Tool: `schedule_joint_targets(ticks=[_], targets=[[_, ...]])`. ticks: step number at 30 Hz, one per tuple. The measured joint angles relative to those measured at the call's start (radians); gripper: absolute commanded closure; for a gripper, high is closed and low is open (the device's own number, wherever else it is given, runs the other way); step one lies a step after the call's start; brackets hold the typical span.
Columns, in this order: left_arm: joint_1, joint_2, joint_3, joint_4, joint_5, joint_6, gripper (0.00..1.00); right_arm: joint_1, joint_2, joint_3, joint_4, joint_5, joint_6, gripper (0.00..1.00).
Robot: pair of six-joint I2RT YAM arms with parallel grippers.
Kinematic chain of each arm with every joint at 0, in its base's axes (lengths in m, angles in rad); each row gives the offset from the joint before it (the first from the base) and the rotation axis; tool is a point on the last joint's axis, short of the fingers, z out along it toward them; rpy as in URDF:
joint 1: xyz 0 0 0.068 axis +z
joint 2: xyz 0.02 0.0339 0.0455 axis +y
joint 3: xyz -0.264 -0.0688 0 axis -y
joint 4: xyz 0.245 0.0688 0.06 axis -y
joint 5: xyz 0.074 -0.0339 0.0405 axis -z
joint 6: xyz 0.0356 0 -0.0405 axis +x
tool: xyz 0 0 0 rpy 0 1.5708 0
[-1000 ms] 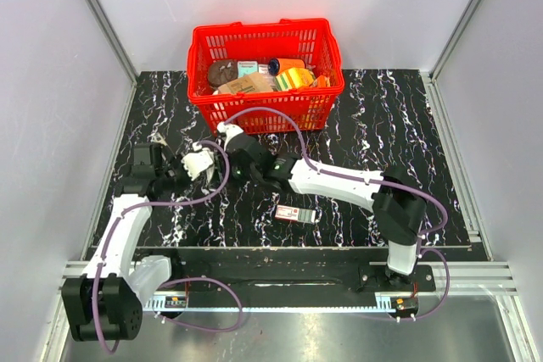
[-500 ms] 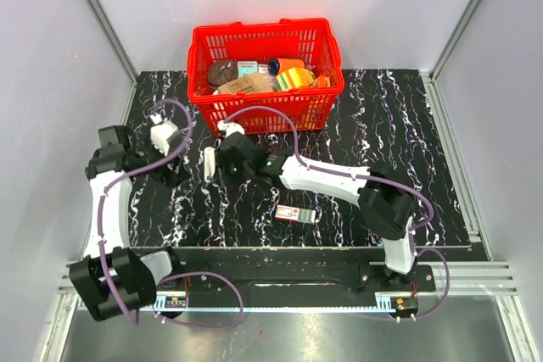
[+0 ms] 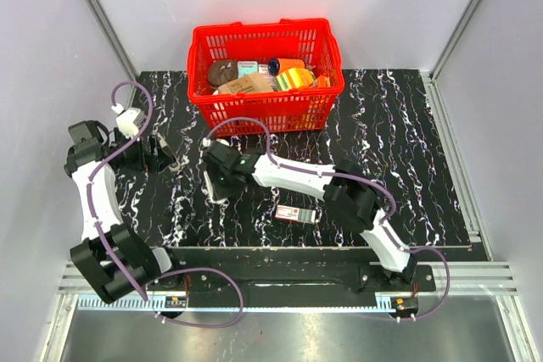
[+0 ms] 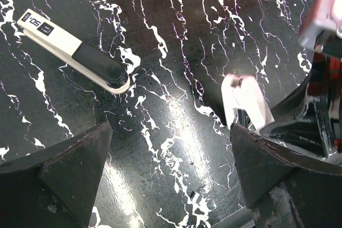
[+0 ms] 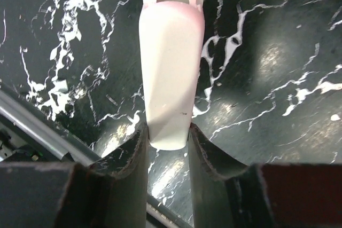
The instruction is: Unload the staples from the stapler
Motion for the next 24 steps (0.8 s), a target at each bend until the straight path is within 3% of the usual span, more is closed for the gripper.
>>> schedule_joint_targets(ticks=[7,10,15,24], targets=[[0.006,-0.027,-0.060,0.062,-0.006,-0.032,0.02,0.066,0.090,0.244,-0.231,-0.019,-0.030,1.00],[0.007,-0.052,-0.082,0.090,-0.014,-0.059,0.02,0.091,0.113,0.306,-0.294,-0.036,-0.037,0.95],[0.019,-0.057,-0.088,0.148,-0.032,-0.119,0.02,0.107,0.185,0.382,-0.354,-0.071,-0.038,0.80],[0.063,-0.055,-0.123,0.212,-0.052,-0.207,0.02,0.105,0.327,0.595,-0.436,-0.074,-0.029,0.43]])
